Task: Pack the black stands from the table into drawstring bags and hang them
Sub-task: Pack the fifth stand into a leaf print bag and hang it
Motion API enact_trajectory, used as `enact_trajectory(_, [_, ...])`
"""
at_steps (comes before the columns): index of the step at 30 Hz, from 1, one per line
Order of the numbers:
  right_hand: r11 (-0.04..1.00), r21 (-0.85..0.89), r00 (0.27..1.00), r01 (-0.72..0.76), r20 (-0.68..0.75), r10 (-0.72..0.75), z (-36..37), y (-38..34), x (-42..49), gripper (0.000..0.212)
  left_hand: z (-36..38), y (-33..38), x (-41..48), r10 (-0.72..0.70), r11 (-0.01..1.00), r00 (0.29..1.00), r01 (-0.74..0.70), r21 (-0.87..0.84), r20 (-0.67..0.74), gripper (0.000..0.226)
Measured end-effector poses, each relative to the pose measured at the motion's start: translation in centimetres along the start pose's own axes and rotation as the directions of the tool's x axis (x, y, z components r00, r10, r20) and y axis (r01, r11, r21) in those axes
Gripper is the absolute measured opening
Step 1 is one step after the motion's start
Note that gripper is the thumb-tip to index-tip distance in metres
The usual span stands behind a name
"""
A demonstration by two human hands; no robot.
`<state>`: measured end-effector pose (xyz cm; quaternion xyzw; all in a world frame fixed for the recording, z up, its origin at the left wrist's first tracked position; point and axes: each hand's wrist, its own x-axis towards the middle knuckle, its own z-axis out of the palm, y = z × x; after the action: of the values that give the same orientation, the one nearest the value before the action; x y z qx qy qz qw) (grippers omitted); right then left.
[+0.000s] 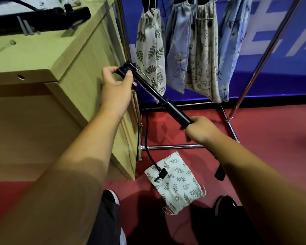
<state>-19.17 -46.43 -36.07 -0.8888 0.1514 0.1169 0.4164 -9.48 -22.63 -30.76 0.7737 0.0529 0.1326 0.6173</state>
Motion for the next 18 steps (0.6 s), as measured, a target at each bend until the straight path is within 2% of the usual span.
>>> enact_trajectory(4, [1.000,0.027,1.000,0.012,-0.005,-0.012,0.4,-0.6,-0.1,0.027,0.9,-0.3,-0.3,0.001,1.000,1.000,-0.001,0.012,-0.012,0.042])
enact_trajectory(7, [0.998,0.039,0.999,0.041,0.009,-0.041,0.7,-1.1,-0.1,0.027,1.4,0.0,-0.6,0.050,0.987,0.997,-0.041,0.155,-0.057,0.060])
enact_trajectory(10, [0.998,0.030,0.998,0.055,0.010,-0.056,1.1,-1.5,0.0,0.031,1.7,0.4,-1.0,0.092,0.965,0.985,-0.051,0.256,-0.148,0.066])
enact_trajectory(13, [0.998,0.043,0.999,0.038,-0.004,-0.038,1.3,-1.5,0.1,0.031,2.6,0.8,-1.6,0.084,0.973,0.986,-0.050,0.225,-0.141,0.057])
enact_trajectory(18, [0.994,0.111,0.999,0.024,-0.032,-0.021,1.0,-1.7,0.4,0.032,4.1,0.3,-1.9,0.009,1.000,0.999,-0.010,0.029,0.048,0.046])
